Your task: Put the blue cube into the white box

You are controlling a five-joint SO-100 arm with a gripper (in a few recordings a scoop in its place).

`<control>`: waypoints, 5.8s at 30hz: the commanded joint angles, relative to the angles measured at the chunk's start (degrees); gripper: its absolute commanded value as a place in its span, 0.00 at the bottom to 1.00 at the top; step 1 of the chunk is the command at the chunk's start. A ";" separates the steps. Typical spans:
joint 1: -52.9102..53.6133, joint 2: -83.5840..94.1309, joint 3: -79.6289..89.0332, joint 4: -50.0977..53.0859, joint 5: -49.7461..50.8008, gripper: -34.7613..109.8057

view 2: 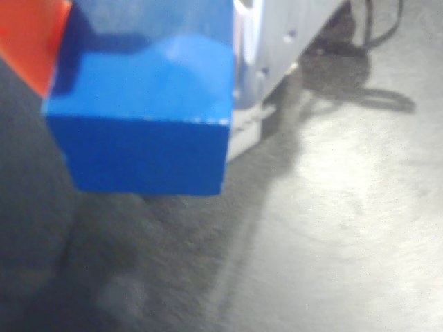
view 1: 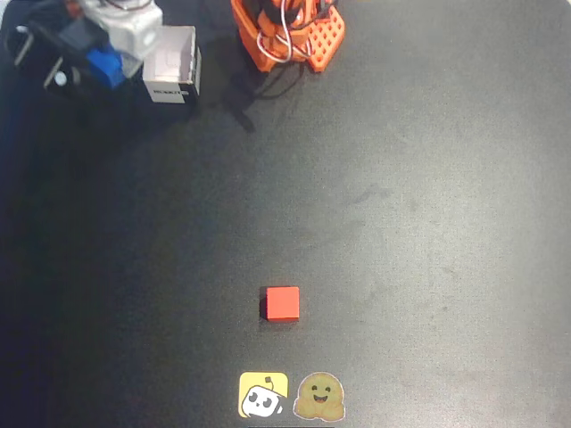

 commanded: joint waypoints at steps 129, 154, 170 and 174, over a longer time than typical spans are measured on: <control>-59.41 56.51 49.57 -12.48 18.98 0.24; -59.24 64.42 68.47 -16.08 20.48 0.24; -58.45 64.42 68.55 -15.91 21.62 0.24; -58.45 64.42 68.55 -15.91 21.62 0.24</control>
